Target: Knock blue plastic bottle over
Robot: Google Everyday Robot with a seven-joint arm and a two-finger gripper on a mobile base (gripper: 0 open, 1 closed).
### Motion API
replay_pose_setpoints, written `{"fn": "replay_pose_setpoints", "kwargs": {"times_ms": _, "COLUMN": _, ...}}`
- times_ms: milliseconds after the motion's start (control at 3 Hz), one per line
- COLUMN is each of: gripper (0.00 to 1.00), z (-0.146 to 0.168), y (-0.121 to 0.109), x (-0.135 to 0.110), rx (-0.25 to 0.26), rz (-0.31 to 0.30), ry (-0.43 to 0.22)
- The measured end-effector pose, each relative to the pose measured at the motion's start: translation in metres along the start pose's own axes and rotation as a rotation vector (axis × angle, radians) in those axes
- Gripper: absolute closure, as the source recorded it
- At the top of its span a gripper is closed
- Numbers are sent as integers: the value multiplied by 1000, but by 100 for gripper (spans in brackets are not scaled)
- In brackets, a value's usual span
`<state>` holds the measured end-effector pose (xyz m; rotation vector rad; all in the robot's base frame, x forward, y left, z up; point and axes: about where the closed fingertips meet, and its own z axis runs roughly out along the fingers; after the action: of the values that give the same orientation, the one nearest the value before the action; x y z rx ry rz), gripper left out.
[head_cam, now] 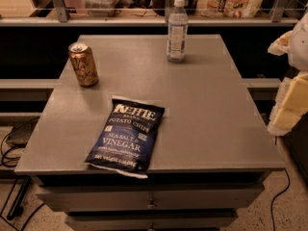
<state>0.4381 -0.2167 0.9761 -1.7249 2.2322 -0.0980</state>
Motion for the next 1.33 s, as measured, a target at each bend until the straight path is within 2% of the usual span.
{"fn": "replay_pose_setpoints", "kwargs": {"times_ms": 333, "gripper": 0, "z": 0, "y": 0, "x": 0, "rx": 0, "rz": 0, "ry": 0}}
{"fn": "replay_pose_setpoints", "kwargs": {"times_ms": 667, "gripper": 0, "z": -2, "y": -10, "x": -3, "rx": 26, "rz": 25, "ry": -63}}
{"fn": "replay_pose_setpoints", "kwargs": {"times_ms": 1000, "gripper": 0, "z": 3, "y": -29, "x": -8, "rx": 52, "rz": 55, "ry": -163}}
{"fn": "replay_pose_setpoints", "kwargs": {"times_ms": 1333, "gripper": 0, "z": 27, "y": -73, "x": -37, "rx": 92, "rz": 102, "ry": -327}}
